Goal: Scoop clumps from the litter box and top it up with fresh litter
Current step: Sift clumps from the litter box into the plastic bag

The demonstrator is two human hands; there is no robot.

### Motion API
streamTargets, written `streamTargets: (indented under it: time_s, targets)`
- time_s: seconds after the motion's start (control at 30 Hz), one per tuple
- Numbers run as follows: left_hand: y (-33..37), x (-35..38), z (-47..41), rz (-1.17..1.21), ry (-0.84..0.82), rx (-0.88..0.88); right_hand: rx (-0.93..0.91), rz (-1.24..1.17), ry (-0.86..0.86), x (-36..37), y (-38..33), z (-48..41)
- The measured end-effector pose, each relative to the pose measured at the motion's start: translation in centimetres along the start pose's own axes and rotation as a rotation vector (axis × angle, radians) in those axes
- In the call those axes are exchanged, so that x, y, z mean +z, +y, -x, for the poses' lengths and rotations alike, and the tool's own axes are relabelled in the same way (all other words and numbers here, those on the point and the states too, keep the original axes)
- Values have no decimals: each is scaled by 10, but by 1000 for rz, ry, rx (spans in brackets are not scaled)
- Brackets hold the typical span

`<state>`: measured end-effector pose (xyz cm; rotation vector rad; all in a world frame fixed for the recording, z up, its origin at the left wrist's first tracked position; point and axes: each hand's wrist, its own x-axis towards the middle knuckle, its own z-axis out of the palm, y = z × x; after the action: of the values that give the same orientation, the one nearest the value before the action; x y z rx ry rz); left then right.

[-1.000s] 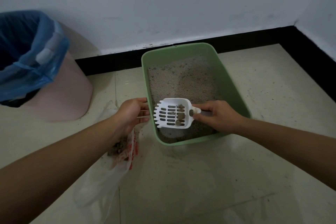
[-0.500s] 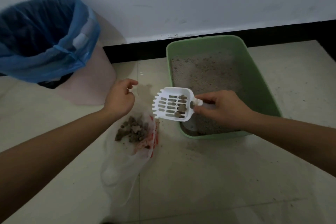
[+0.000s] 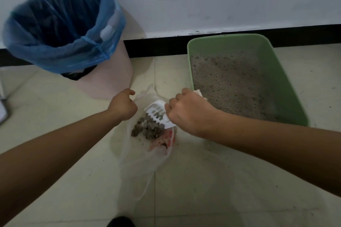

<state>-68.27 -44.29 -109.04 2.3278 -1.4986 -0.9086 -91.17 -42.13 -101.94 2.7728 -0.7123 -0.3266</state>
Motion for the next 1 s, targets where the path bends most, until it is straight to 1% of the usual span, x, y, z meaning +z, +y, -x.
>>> streamTargets:
  time_s: [0.1, 0.2, 0.27, 0.3, 0.37, 0.4, 0.43, 0.5, 0.57, 0.67, 0.7, 0.77, 0.83, 0.87, 0.93, 1.0]
  targets:
    - [-2, 1, -4, 86, -5, -41, 7, -20, -18, 10, 3, 6]
    - [0, 1, -6, 152, -7, -89, 25, -16, 55, 21, 6, 15]
    - [5, 1, -4, 161, -8, -103, 117, -166, 74, 25, 12, 23]
    - [8, 2, -1, 128, 1, -96, 187, -266, 104, 25, 16, 28]
    - [17, 3, 6, -14, 72, -21, 352, -419, 233, 21, 30, 43]
    - [24, 4, 11, -78, 126, 55, 442, -474, 299, 21, 40, 52]
    - [32, 5, 16, -100, 165, 142, 531, -512, 325, 20, 51, 63]
    - [55, 7, 24, -43, 156, 270, 657, -505, 284, 23, 76, 84]
    - [84, 12, 33, 8, 55, 292, 705, -466, 230, 27, 95, 106]
    - [127, 27, 45, 10, -152, 222, 689, -427, 177, 36, 110, 138]
    - [137, 33, 47, -4, -192, 200, 673, -392, 149, 39, 111, 147]
    - [147, 47, 48, -75, -216, 198, 622, -302, 89, 44, 113, 162]
    - [150, 63, 48, -173, -175, 265, 535, -205, 31, 46, 116, 175]
    - [149, 72, 47, -186, -129, 291, 487, -150, -2, 47, 119, 182]
    - [143, 95, 50, -79, -5, 256, 419, -61, -70, 48, 127, 193]
    - [140, 122, 58, 127, 115, 129, 381, -9, -129, 50, 137, 201]
